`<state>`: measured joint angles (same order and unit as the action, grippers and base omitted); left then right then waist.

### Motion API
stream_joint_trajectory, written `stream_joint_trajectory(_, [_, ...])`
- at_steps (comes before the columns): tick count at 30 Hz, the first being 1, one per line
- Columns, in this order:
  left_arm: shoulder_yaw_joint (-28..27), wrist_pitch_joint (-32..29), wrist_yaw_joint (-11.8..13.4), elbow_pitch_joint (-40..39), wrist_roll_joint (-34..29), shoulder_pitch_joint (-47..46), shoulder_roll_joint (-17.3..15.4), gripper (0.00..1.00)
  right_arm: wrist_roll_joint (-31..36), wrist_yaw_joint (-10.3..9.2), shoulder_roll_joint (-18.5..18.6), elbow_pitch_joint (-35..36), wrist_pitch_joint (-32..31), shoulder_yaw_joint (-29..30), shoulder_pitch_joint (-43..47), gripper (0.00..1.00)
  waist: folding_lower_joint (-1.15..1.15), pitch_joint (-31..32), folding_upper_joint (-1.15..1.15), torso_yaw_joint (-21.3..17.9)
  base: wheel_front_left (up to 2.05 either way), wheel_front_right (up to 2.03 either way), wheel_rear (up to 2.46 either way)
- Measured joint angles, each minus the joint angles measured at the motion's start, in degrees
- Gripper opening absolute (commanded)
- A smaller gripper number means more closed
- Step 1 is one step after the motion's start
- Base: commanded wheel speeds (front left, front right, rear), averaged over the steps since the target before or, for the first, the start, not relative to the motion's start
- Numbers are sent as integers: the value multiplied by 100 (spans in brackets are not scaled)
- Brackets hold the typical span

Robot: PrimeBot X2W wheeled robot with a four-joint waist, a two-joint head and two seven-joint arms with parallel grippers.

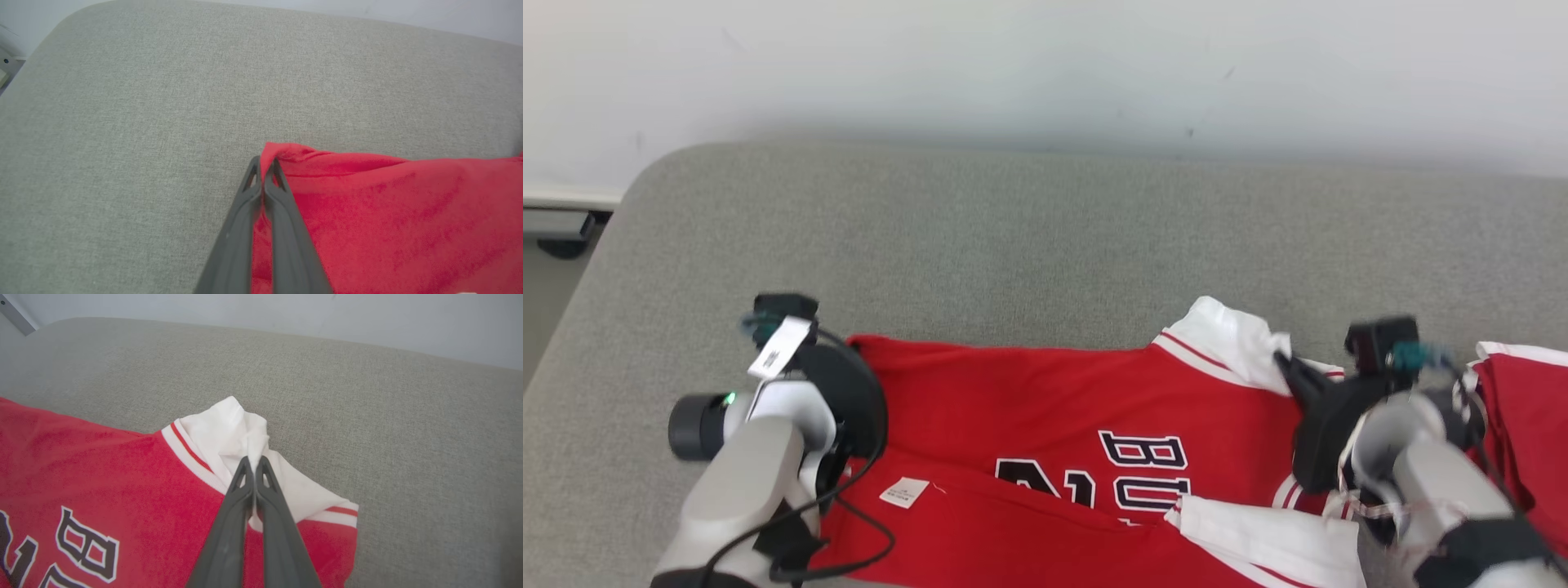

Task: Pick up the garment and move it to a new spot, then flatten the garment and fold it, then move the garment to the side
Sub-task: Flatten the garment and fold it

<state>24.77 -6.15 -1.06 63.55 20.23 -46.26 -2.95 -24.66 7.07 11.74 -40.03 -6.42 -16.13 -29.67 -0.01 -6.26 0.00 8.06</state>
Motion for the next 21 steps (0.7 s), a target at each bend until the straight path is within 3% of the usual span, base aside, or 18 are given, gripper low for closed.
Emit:
stream_joint_trajectory(6, [-96,267,-48,51,208,443,-109,0,-2,0,30,871,415,-153,1095,0,0,303,0,-57,0,0,0])
stream_joint_trajectory(11, [-187,437,-49,126,260,721,-290,0,42,1,276,1866,625,-238,1824,0,0,480,0,-200,0,0,0])
stream_joint_trajectory(13, [-210,478,-49,141,294,749,-286,0,59,-25,334,2161,710,-157,1938,0,0,508,0,-251,0,0,0])
stream_joint_trajectory(17, [-271,577,-48,134,311,749,-320,0,101,-254,417,2640,804,87,1911,0,0,543,0,-369,0,0,0])
stream_joint_trajectory(21, [-272,621,-47,88,316,710,-307,0,119,-263,509,2796,787,155,1595,0,0,560,0,-494,0,0,0])
